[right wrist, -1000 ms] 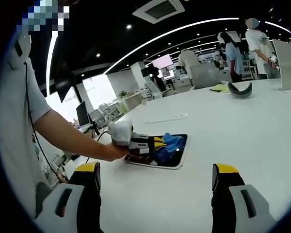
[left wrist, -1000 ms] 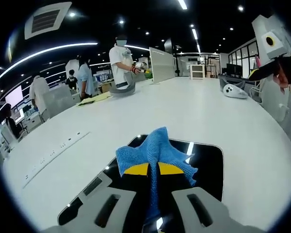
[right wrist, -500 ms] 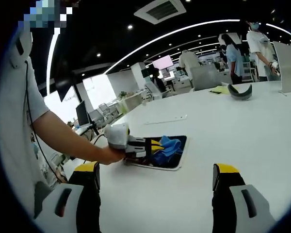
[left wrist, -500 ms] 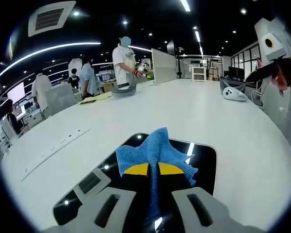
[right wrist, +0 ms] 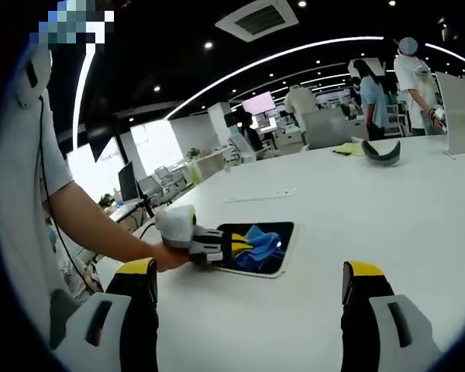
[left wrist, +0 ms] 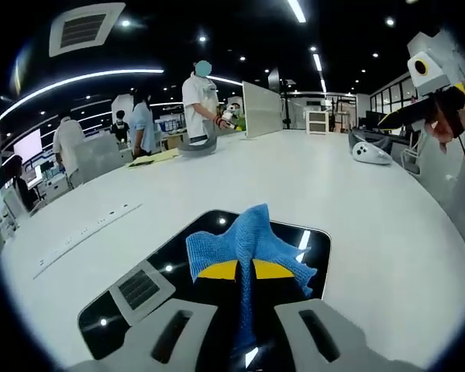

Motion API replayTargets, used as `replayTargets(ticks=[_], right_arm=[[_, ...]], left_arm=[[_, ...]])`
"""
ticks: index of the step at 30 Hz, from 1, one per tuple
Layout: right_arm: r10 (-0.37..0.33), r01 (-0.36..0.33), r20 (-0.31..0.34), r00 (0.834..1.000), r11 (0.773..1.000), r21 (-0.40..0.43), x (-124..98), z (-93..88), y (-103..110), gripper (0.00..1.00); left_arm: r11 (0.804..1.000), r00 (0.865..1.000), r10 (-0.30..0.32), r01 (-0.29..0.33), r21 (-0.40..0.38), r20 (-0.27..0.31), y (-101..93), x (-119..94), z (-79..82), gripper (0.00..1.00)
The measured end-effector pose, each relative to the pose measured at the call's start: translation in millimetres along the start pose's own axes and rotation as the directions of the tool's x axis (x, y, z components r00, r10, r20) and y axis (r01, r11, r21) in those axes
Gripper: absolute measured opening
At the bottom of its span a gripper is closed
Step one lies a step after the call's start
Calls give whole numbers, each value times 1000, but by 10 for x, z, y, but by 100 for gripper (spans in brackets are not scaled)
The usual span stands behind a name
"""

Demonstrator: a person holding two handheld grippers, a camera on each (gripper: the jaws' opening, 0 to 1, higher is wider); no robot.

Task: Wipe the mirror surface with the cleaning cloth until all visible marks leave the cleaned area.

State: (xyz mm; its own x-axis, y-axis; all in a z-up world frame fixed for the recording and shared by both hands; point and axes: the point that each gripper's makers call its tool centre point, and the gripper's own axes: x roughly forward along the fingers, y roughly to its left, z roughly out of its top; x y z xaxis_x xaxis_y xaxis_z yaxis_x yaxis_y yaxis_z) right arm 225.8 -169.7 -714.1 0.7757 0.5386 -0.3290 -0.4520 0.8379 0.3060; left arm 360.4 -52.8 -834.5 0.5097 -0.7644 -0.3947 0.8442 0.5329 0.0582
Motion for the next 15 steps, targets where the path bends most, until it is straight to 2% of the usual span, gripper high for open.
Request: replayTargets(ticks=[15], right_arm=[[3, -3, -12, 1000, 1000, -10, 28, -8, 8, 100]], left_arm=[[1000, 1000, 5, -5, -20, 16, -90, -74, -34, 3]])
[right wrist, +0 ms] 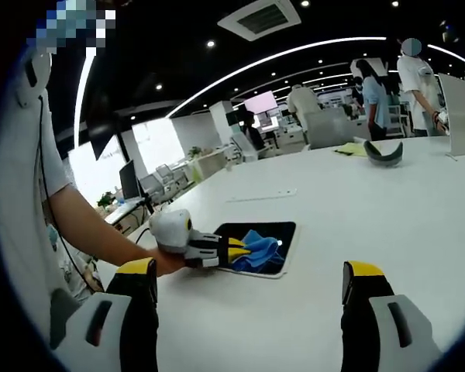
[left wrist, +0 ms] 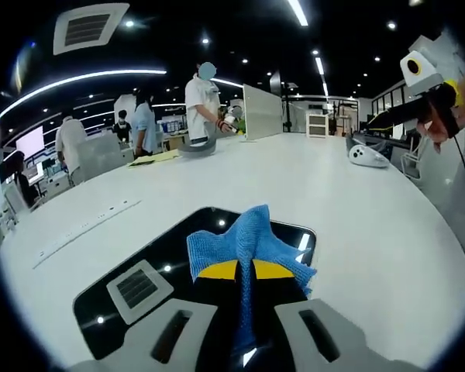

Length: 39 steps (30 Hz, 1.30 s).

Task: Wipe the mirror surface with the cleaning cloth until all visible marks leave the cleaned area.

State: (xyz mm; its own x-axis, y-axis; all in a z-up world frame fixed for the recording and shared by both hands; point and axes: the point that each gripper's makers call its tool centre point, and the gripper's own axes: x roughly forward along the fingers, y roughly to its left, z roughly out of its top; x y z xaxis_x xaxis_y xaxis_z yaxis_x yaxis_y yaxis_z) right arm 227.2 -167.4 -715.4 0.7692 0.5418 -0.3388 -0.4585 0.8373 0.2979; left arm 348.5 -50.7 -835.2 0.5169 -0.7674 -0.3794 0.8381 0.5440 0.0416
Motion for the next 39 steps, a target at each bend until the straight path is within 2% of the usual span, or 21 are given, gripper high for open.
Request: replayTargets(ticks=[23, 39], right_arm=[[9, -9, -4, 1000, 1000, 13, 6, -19, 19, 100], [10, -10, -8, 1000, 1000, 19, 2, -34, 31, 99]], left_arm=[[1000, 1000, -5, 5, -6, 16, -207, -135, -52, 3], [1000, 1000, -15, 15, -15, 19, -224, -155, -83, 3]])
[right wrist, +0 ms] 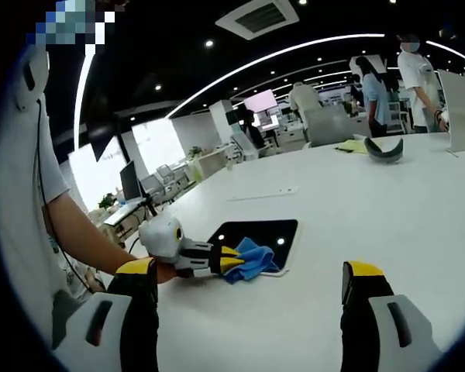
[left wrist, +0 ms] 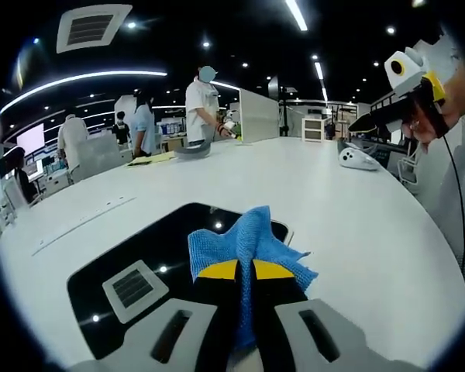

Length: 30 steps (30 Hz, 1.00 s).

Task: Wipe the mirror surface with the cleaning cloth until all visible marks leave the cleaned area.

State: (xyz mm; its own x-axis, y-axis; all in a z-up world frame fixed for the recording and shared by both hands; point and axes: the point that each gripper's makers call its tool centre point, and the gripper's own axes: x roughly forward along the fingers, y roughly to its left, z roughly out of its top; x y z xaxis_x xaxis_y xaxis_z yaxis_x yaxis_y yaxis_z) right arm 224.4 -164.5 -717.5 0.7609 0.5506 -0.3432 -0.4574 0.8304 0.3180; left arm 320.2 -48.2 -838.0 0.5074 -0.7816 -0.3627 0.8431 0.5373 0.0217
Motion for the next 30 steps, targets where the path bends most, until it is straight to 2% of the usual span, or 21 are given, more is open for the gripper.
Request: replayTargets(ticks=[16, 23, 30], right_arm=[[8, -8, -9, 1000, 1000, -4, 7, 2, 15, 99], [8, -8, -14, 1000, 1000, -3, -3, -10, 7, 99], [11, -11, -18, 1000, 1000, -7, 10, -7, 8, 98]], left_arm=[[1000, 1000, -23, 23, 13, 0, -17, -14, -15, 3], [997, 998, -67, 67, 23, -6, -10, -23, -21, 3], [998, 998, -66, 67, 22, -10, -4, -68, -39, 3]])
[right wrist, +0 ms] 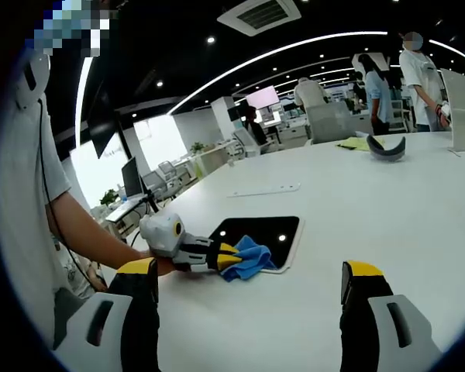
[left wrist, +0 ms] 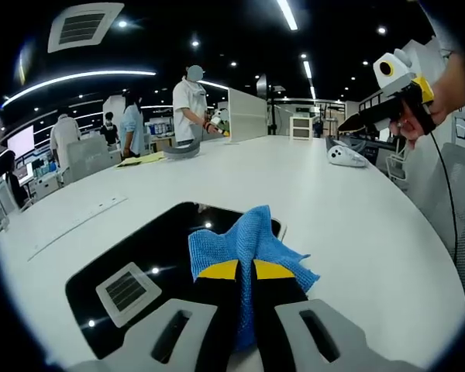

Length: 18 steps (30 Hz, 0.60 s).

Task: Wipe the mirror surface with the cleaning cloth until all visible marks leave the cleaned area.

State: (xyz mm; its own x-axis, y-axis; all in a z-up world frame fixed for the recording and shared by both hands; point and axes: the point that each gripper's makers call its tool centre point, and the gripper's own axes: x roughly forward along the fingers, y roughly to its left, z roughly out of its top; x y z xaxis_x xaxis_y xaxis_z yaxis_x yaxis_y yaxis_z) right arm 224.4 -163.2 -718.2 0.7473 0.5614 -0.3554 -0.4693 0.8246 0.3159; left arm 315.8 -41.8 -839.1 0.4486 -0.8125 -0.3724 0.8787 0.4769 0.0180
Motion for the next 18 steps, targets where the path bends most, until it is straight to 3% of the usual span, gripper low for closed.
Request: replayTargets(ticks=[18], right_arm=[[8, -8, 0, 1000, 1000, -9, 4, 31, 30, 98]], left_arm=[[1000, 1000, -9, 9, -10, 6, 32, -57, -9, 3]])
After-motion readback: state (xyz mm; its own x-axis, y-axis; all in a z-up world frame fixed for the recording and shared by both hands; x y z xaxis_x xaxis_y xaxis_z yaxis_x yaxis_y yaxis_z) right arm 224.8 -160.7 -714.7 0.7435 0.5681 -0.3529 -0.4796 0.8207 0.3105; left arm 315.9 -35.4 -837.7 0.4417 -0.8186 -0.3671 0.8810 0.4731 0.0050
